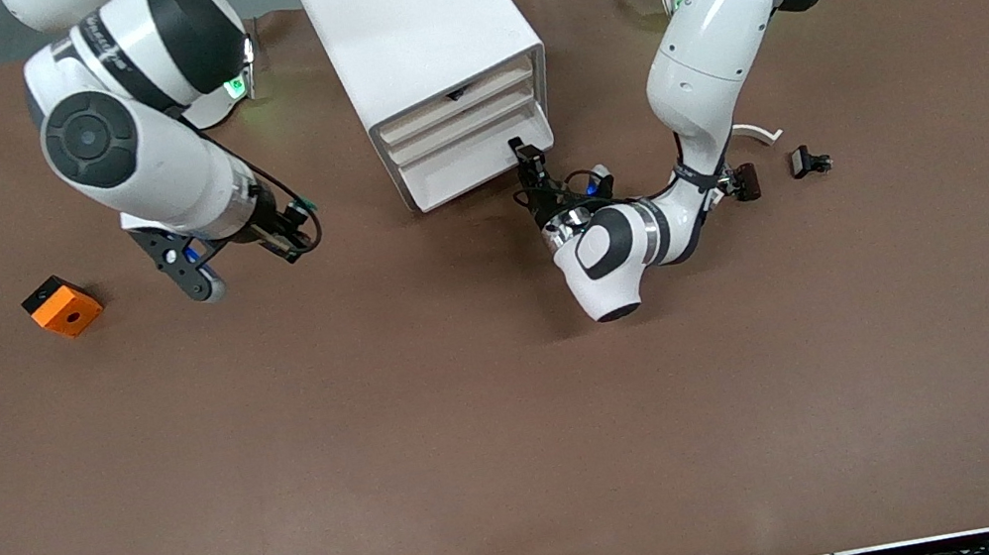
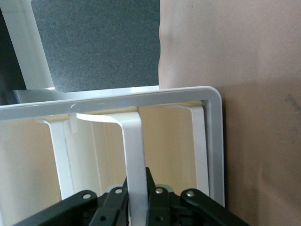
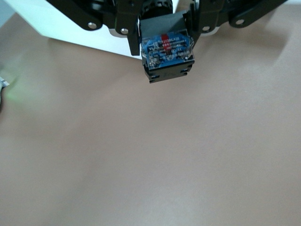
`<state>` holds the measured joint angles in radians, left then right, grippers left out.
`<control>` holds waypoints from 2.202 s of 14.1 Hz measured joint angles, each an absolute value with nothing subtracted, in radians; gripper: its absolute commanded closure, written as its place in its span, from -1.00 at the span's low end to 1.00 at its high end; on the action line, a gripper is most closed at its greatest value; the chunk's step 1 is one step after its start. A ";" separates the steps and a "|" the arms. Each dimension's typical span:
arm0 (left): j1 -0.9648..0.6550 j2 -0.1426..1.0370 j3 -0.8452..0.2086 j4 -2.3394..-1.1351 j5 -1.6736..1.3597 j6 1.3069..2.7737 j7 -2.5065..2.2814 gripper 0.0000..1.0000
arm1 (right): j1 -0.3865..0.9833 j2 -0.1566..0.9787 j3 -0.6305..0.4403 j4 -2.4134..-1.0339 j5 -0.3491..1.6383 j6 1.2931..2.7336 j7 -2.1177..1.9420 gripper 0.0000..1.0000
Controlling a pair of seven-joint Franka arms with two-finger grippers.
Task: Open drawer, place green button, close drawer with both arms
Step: 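Carry the button over the open drawer with the right gripper, then lower the button into the drawer and open the right gripper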
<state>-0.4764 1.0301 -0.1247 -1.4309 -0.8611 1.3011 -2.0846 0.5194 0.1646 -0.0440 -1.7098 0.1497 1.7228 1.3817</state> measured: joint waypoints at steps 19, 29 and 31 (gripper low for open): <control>-0.308 1.043 -0.122 -1.393 -0.953 1.383 -2.075 0.56 | 0.935 0.432 -0.041 -1.709 0.176 2.156 1.770 1.00; -0.323 1.063 -0.122 -1.393 -0.954 1.393 -2.070 -1.00 | 0.971 0.531 -0.042 -1.653 0.176 2.161 1.803 1.00; -0.323 1.063 -0.122 -1.391 -0.954 1.393 -2.070 -1.00 | 0.974 0.534 -0.042 -1.653 0.176 2.161 1.804 1.00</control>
